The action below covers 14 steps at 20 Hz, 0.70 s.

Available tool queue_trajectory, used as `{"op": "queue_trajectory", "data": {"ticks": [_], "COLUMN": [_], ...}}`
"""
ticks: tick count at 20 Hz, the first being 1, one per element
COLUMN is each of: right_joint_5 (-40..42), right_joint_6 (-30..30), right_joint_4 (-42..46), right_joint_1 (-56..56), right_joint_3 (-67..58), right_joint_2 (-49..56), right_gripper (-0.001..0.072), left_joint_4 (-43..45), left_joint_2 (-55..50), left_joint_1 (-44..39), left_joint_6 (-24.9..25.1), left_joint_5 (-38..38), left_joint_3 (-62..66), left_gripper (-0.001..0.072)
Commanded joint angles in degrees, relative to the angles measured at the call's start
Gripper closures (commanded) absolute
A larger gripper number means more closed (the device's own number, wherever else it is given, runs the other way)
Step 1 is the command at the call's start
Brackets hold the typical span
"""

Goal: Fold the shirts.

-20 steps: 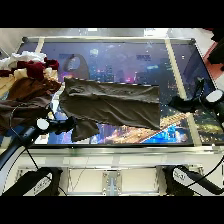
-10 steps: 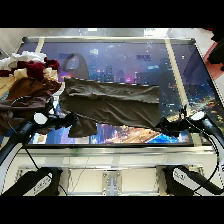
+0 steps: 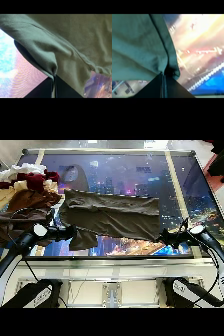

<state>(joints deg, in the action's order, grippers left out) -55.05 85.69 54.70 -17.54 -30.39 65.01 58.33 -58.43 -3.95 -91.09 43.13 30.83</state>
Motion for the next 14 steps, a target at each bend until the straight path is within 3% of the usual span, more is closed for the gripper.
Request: {"op": "queue_trajectory", "data": {"ticks": [1,7,9,14], "right_joint_5": [2.6,-3.0,-6.5,-6.6], "right_joint_6": [-0.3,-2.0,-2.6,-4.8], "right_joint_4": [-1.3,-0.5,0.3,-3.4], "right_joint_1": [0.0,-1.8,-4.7,-7.8], "right_joint_3": [-0.1,-1.6,-5.1,-16.8], "right_joint_2": [0.0,-9.6,-14.4,-17.5], "right_gripper": [0.0680,0.0682,0.0682,0.0684], "left_joint_4": [0.0,5.3,8.0,11.1], "left_joint_2": [0.0,9.9,15.1,16.9], "left_joint_1": [0.0,0.0,0.0,0.0], "left_joint_6": [0.1,0.9,-1.0,-0.3], "left_joint_5": [0.1,10.5,14.2,11.1], "left_joint_3": [0.2,8.5,11.9,21.9], "left_gripper": [0.0695,0.0695,0.0695,0.0697]}}
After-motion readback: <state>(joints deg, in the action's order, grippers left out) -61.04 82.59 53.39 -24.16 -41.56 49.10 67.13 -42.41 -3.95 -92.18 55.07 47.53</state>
